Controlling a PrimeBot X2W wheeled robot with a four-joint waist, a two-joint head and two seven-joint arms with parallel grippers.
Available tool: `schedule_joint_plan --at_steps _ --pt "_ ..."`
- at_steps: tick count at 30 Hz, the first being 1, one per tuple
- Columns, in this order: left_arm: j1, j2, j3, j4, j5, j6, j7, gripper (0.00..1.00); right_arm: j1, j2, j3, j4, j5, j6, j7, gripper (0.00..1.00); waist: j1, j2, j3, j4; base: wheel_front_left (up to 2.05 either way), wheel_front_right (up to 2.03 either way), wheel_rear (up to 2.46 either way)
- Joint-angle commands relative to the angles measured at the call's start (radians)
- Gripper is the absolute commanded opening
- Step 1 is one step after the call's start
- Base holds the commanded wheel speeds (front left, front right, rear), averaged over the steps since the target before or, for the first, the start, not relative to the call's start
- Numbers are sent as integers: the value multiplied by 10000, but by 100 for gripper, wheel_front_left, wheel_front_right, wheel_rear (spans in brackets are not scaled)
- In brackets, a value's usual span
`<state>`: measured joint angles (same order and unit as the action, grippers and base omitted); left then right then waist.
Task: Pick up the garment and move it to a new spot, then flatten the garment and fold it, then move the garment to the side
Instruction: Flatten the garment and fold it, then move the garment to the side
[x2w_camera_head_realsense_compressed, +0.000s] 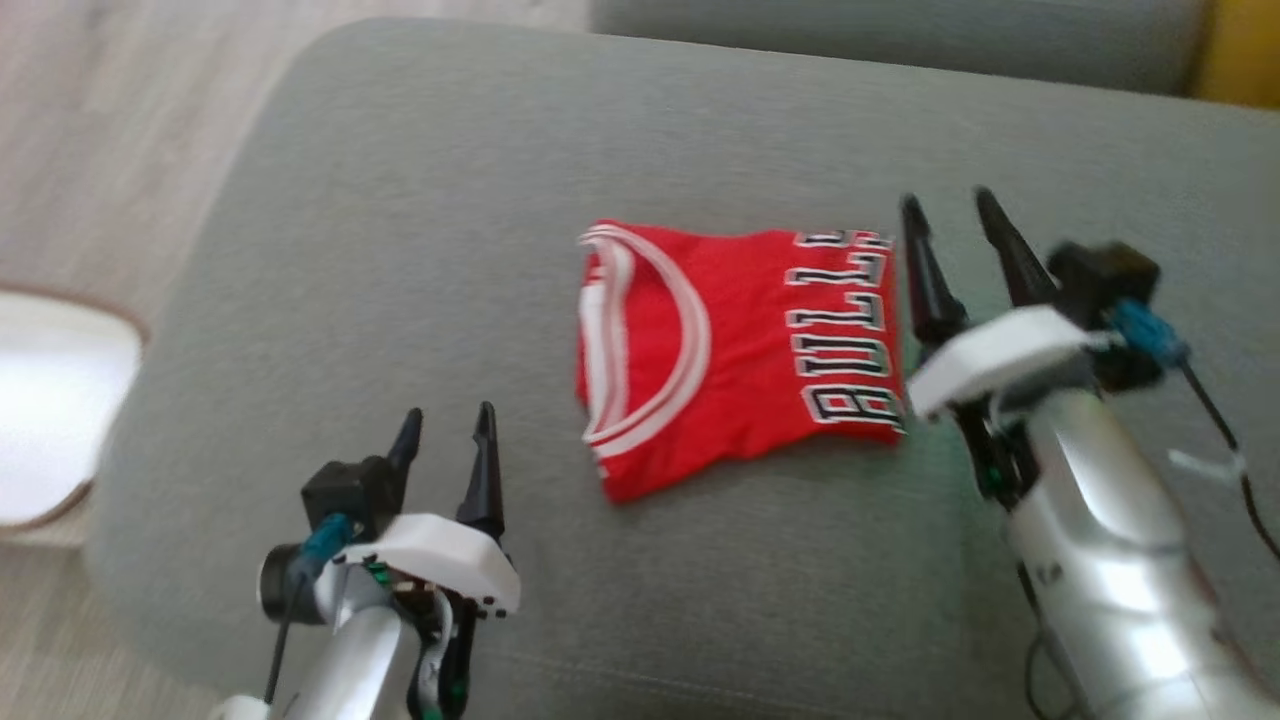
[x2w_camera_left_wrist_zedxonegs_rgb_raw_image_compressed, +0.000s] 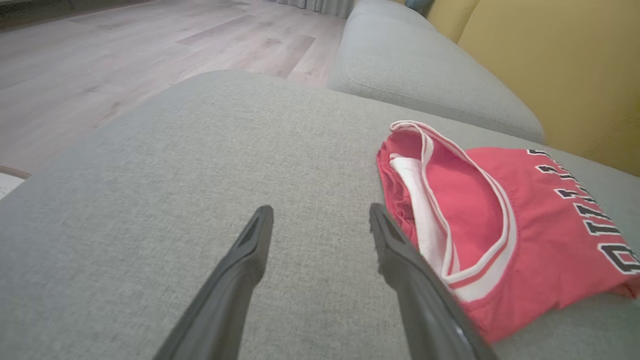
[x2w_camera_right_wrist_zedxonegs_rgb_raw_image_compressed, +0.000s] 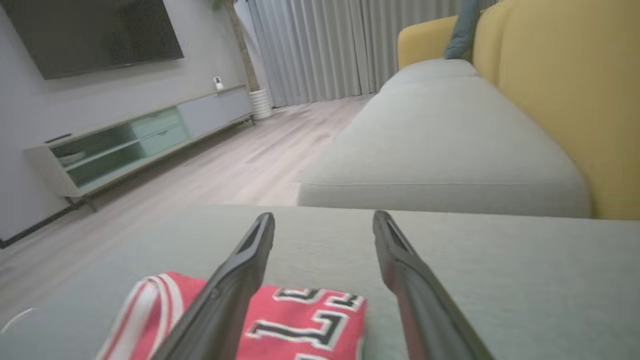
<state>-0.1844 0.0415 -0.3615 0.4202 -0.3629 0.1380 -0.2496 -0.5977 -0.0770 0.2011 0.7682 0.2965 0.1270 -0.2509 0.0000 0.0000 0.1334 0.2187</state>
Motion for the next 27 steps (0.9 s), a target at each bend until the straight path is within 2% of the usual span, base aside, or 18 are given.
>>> schedule_joint_plan --at_steps 1,9,20,27 --pt "-283 87 531 -382 151 77 -122 100 432 130 -281 -509 -446 37 -106 100 0 0 14 -696 0 0 0" --pt "-101 87 1125 -426 532 112 -122 100 1710 248 -1274 -1040 -1437 37 -107 100 0 0 -202 -1517 0 0 0" --pt "828 87 1667 -658 978 57 -122 100 2884 265 -640 -1064 -645 37 -108 100 0 0 -663 -2143 0 0 0" --pt "706 87 1589 -694 988 -36 -122 100 2785 266 -414 -991 -517 37 -108 100 0 0 -423 -1925 0 0 0"
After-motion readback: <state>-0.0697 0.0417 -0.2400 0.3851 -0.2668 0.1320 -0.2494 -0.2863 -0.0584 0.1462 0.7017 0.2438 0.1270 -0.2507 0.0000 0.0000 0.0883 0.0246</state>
